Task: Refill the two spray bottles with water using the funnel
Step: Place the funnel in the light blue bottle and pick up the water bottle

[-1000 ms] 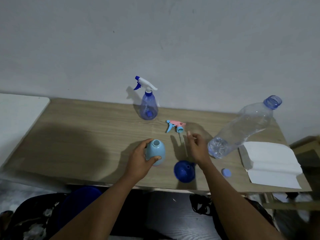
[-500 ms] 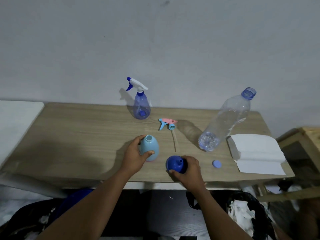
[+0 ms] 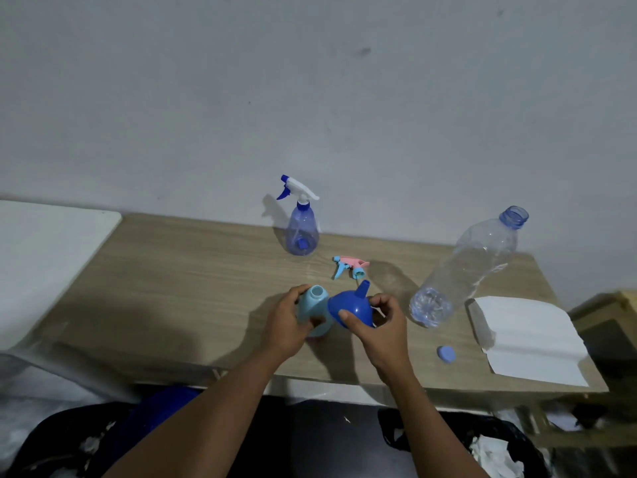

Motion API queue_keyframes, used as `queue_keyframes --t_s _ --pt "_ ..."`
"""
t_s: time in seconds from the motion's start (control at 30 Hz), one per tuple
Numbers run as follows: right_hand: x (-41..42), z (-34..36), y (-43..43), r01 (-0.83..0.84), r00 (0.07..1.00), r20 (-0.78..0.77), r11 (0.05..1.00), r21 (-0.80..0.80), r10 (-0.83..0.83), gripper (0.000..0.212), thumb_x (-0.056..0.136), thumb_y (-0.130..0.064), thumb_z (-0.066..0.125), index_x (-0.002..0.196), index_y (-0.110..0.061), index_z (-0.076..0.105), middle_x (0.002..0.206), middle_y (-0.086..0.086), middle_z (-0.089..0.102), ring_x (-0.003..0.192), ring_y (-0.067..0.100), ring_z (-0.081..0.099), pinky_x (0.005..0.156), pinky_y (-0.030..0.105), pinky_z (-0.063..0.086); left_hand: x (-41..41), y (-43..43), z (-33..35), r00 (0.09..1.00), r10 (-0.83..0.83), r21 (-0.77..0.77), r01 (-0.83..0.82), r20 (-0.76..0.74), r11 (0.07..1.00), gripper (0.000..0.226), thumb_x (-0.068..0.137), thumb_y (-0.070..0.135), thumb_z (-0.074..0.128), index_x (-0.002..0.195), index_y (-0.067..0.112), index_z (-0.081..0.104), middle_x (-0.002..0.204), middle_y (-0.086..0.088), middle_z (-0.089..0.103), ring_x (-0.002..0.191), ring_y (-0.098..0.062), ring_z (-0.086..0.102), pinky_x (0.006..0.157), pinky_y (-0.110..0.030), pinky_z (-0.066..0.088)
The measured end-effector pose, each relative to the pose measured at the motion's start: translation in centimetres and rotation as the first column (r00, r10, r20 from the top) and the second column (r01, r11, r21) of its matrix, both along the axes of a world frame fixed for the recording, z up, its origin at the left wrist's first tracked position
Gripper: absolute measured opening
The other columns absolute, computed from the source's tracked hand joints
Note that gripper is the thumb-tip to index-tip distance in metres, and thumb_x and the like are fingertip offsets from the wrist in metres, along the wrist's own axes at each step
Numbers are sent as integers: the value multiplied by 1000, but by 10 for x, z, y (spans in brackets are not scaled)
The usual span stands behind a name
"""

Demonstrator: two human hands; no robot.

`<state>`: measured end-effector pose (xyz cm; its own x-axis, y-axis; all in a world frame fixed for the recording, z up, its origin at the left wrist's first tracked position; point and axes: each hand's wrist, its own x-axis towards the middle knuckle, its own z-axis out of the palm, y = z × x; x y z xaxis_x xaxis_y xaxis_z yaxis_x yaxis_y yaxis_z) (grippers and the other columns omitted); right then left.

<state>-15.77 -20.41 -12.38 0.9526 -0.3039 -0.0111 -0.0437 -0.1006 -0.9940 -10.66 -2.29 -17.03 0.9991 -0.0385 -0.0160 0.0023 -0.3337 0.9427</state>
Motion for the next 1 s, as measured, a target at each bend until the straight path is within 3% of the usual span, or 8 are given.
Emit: queue_keyframes --t_s 0.13,0.23,0.37,0.47,0.57,0.7,0.77,1.0 --pt "5 5 6 -6 1000 13 997 73 5 43 69 -18 89 97 -11 58 97 2 59 82 5 61 70 20 52 1 2 -4 1000 -5 12 5 -3 1000 62 66 2 82 119 28 60 115 11 68 106 -3 63 92 -32 55" --pt "5 5 8 -21 1000 5 996 91 21 36 74 -7 85 99 -7 59 99 4 59 83 6 61 71 19 52 1 4 -3 1000 -8 21 8 0 1000 62 68 7 84 118 33 59 115 14 67 107 -1 62 91 -31 55" --pt "6 11 12 -27 1000 -2 993 118 27 39 70 -19 84 100 -12 60 101 4 62 87 12 63 74 26 55 0 3 -1 1000 -14 12 14 -3 1000 61 68 12 86 117 35 58 114 16 66 105 5 60 88 -26 55" --pt "9 16 11 -32 999 0 996 88 32 36 75 -13 86 103 -17 64 105 -1 67 94 14 66 82 29 56 0 2 -2 1000 1 14 -1 -2 1000 60 66 14 87 117 33 60 113 16 66 105 4 61 87 -24 53" --pt "18 27 9 -72 997 19 991 -111 75 52 70 -22 90 112 -22 62 115 -6 61 100 6 62 87 19 52 1 3 -4 1000 0 16 1 -15 1000 62 65 10 83 119 31 60 114 13 67 108 -9 63 87 -28 55" --pt "36 49 7 -151 986 13 919 -364 167 73 49 -39 98 101 -25 49 103 -7 56 90 7 58 68 7 44 1 2 -2 999 16 14 -16 -43 1000 64 66 10 84 122 29 59 116 10 66 106 -10 63 87 -33 57" --pt "44 55 6 -197 973 10 850 -488 231 73 45 -46 97 97 -26 50 104 -10 54 91 7 56 71 10 45 1 2 -3 998 13 2 -12 -65 1000 64 68 13 85 124 28 58 116 11 65 105 -9 63 87 -36 58" --pt "63 67 14 -353 918 -144 599 -719 369 86 49 -66 84 124 -32 58 123 -11 37 111 14 49 92 35 54 1 2 -6 996 12 -13 -14 -91 1000 67 66 21 85 126 33 56 116 12 65 104 -9 64 84 -40 60"
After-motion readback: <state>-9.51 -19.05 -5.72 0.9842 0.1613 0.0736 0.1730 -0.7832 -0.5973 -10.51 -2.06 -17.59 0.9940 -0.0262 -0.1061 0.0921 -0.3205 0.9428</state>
